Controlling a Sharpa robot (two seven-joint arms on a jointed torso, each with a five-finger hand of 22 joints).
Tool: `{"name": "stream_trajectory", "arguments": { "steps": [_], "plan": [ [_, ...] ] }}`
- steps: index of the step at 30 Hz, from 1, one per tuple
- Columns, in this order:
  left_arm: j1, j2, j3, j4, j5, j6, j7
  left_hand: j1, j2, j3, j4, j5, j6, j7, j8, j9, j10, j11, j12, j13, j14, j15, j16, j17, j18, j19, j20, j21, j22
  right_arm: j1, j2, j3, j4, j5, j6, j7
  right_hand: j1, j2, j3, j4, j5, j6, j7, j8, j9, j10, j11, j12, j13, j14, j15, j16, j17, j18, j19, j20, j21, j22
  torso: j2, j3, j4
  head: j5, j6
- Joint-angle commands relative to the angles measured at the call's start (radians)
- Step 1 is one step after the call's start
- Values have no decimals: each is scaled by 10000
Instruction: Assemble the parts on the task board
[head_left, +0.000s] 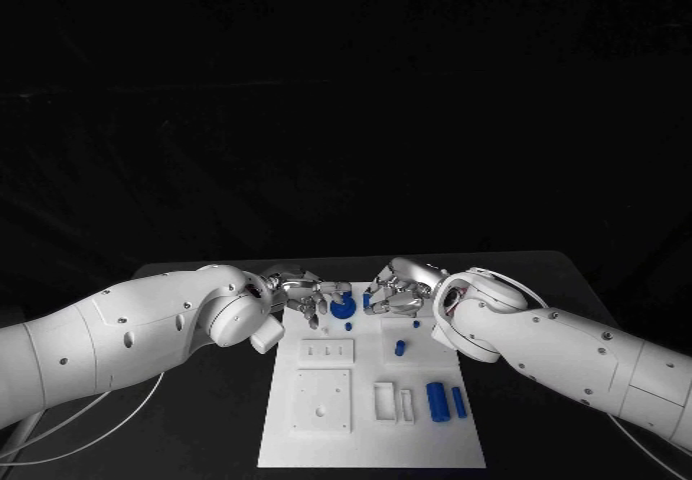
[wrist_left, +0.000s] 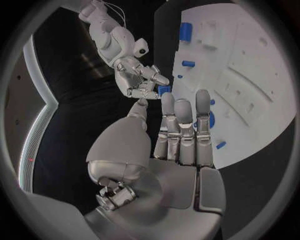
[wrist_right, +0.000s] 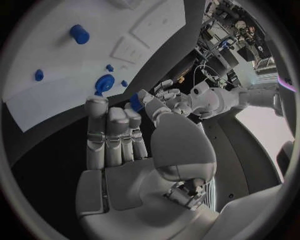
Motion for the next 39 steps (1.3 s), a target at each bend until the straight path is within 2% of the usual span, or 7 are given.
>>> {"name": "stream_trajectory", "arguments": {
  "steps": [1, 8, 10, 12, 28, 34, 39],
  "plan": [
    [11, 79, 2, 31, -663, -265, -374, -33, -119, 70, 137, -82, -94, -2, 37, -13, -109, 2, 23, -61, -90, -3, 35, -108, 50, -101, 3, -52, -4, 1, 80, -10, 59, -221, 235, -94, -50, -87, -8, 66, 53, -29, -3, 35, 13, -5, -28, 21, 17, 18, -19, -4, 11, 23, 504, -2, -15, 591, 11, 6, 19, 1, -16],
    [10, 186, -1, 31, -1151, -352, -781, -79, -316, 259, 467, -316, -116, 13, 55, -145, -135, 23, 12, -164, -129, 16, 78, -321, 53, -98, 21, -110, -22, 1, 190, -19, 110, -255, 333, -105, -59, -90, -9, 93, 57, -14, -10, 34, 13, 1, -31, 32, 24, 19, -21, -2, 15, 24, 505, -3, -5, 592, 22, -2, 7, -116, 40],
    [10, 224, -2, 18, -1303, -359, -905, -111, -362, 318, 547, -833, -157, 36, 27, -186, -154, 42, -20, -193, -149, 30, 45, -364, 53, -110, 34, -136, -35, 1, 216, -20, 117, -258, 374, -103, -59, -90, -9, 93, 57, -14, -10, 34, 13, 1, -31, 32, 24, 19, -21, -2, 15, 24, 505, -3, -5, 592, 25, -1, -3, -80, 36],
    [9, 273, -8, -7, -1429, -353, -998, -135, -421, 417, 610, -905, -143, 36, 30, -233, -140, 45, -33, -222, -138, 34, 36, -411, 60, -95, 43, -165, -52, 1, 236, -20, 127, -260, 395, -101, -68, -85, -16, 118, 61, 0, -17, 36, 15, 2, -34, 34, 26, 21, -21, -1, 16, 23, 506, -3, 5, 592, 23, 5, -3, -74, 14],
    [6, 586, -73, -130, -1682, -185, -1340, -142, -387, 447, 632, -944, -145, 56, -19, -446, -120, 57, -102, -303, -129, 43, -11, -517, 59, -73, 51, -232, -86, 0, 504, -90, 98, -305, 711, -122, -66, -93, -56, 157, 53, -17, -13, 35, 13, -4, -31, 28, 21, 19, -22, -12, 12, 24, 505, -4, -4, 581, 32, 13, 24, -48, -24],
    [7, 595, -74, -116, -1524, -18, -1408, -56, 0, 187, 203, -633, -130, 47, 37, -465, -123, 49, -99, -302, -132, 35, 10, -527, 48, -77, 43, -240, -76, 0, 571, -113, 52, -307, 784, -121, -69, -93, -66, 167, 73, -10, -17, 34, 14, -6, -33, 24, 18, 22, -22, -10, 13, 23, 503, -3, -8, 578, 30, 8, 25, -28, -25],
    [7, 593, -75, -97, -1494, 91, -1398, 147, 389, 84, -154, 15, -77, 12, 27, -518, -119, 20, -114, -309, -133, 16, 12, -530, 37, -80, 27, -234, -63, 0, 610, -123, 30, -307, 816, -121, -73, -95, -83, 179, 85, -10, -16, 34, 13, -5, -32, 26, 18, 22, -22, -12, 13, 21, 506, -5, 8, 579, 34, 7, 21, -17, -32]
  ]
}}
